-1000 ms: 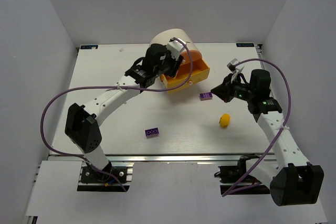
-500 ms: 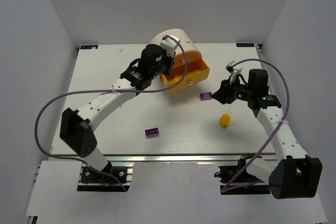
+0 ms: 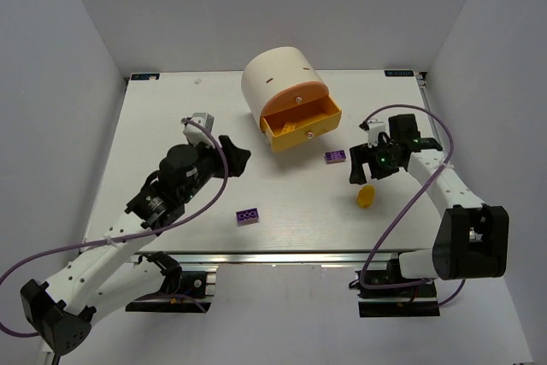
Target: Sort the legos into containers by color
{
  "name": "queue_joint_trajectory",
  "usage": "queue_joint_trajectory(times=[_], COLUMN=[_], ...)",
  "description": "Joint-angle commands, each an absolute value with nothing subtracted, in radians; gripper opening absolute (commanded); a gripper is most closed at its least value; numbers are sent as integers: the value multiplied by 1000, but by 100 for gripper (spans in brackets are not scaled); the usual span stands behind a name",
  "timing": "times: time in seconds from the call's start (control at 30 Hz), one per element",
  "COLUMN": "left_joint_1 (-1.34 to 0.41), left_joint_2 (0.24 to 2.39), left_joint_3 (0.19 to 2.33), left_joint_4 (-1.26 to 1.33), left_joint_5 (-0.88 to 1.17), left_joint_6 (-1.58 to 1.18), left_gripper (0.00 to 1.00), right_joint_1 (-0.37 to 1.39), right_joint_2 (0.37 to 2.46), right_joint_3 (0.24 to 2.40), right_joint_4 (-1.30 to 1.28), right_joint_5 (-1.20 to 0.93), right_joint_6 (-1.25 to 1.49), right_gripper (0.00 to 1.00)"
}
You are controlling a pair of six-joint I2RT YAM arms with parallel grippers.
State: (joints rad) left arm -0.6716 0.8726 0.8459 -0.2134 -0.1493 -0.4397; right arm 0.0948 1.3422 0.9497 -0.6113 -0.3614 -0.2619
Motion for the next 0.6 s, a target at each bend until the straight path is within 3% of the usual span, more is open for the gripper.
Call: queue_joint_trajectory(times=[0.0,0.13,0.57], left_joint_1=[-676,-676,-676], left_joint_2=[815,775,781], left_joint_3=[754,715,709], left_joint_4=[-232,-233,-247], left_joint_5=[-193,-201,-201], left_joint_6=[-581,-614,-640], left_gripper=[73,74,74], right_joint_1=[101,103,104], right_joint_2=[1359,1384,1443], right_joint_3=[977,951,888], right_joint_4=[-687,-681,-611], right_joint_5=[-215,-112,-115], right_joint_6=[-235,-102,155], right_gripper=[89,89,89])
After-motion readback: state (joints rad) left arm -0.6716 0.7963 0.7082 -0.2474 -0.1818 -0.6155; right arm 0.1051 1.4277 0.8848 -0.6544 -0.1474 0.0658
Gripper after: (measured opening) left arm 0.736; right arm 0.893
